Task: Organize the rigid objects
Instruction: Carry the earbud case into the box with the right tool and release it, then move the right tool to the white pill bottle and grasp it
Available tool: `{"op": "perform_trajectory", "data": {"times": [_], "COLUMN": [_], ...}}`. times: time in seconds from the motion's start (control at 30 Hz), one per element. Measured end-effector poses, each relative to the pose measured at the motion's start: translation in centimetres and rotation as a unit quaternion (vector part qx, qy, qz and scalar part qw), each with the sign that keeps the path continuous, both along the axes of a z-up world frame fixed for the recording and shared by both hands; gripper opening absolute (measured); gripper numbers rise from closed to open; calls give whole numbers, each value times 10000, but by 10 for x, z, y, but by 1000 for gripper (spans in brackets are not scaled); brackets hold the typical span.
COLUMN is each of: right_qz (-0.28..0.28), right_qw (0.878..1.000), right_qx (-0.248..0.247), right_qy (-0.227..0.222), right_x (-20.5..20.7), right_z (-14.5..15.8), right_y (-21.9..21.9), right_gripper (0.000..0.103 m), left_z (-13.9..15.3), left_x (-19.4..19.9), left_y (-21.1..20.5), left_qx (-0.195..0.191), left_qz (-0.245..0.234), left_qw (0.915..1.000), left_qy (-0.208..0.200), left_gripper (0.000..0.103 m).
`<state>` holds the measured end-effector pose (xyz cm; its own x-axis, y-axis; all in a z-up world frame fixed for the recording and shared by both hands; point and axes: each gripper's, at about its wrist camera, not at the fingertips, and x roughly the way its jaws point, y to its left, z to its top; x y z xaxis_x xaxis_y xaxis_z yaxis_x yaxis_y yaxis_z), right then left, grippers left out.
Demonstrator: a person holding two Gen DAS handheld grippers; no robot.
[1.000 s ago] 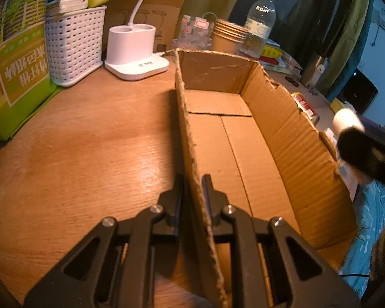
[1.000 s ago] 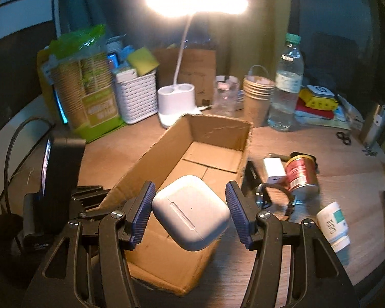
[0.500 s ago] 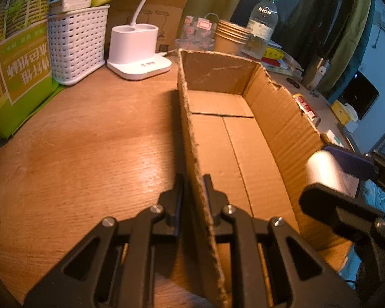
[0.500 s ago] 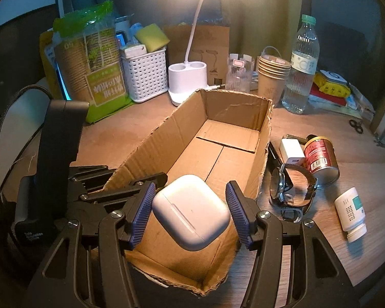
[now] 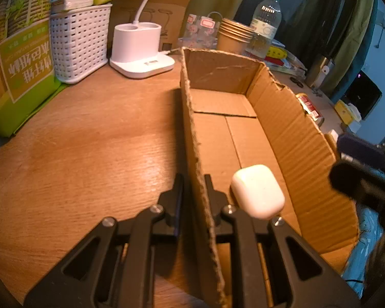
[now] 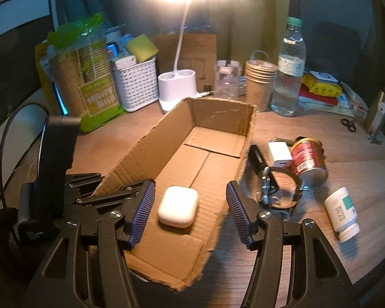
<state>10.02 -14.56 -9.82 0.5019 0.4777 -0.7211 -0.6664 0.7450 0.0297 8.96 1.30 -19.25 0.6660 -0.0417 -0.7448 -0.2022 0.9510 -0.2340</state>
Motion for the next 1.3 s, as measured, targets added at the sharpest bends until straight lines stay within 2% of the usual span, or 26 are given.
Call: {"op": "perform_trajectory", "data": {"times": [0.43,0.77,1.3], "right_qz": [-637,-1244,-1870], "right_qw": [9978,9913,9809], "right_qx": [-64,-234,-469], "right_qy": [-180,-368,-275], "right_x": [25,48,88], "right_z": [6,6,-20], "right_y": [-44,-85,-137], "right_gripper": [61,62,62], "left_z": [0,0,1], "left_x": [1,1,0], "left_y": [1,2,5], "left_qx": [-4,1,22], "left_qz": [11,7,21], "left_qw": [10000,10000,10000], "left_qy": [-1,-3,-16], "left_gripper": [14,14,14]}}
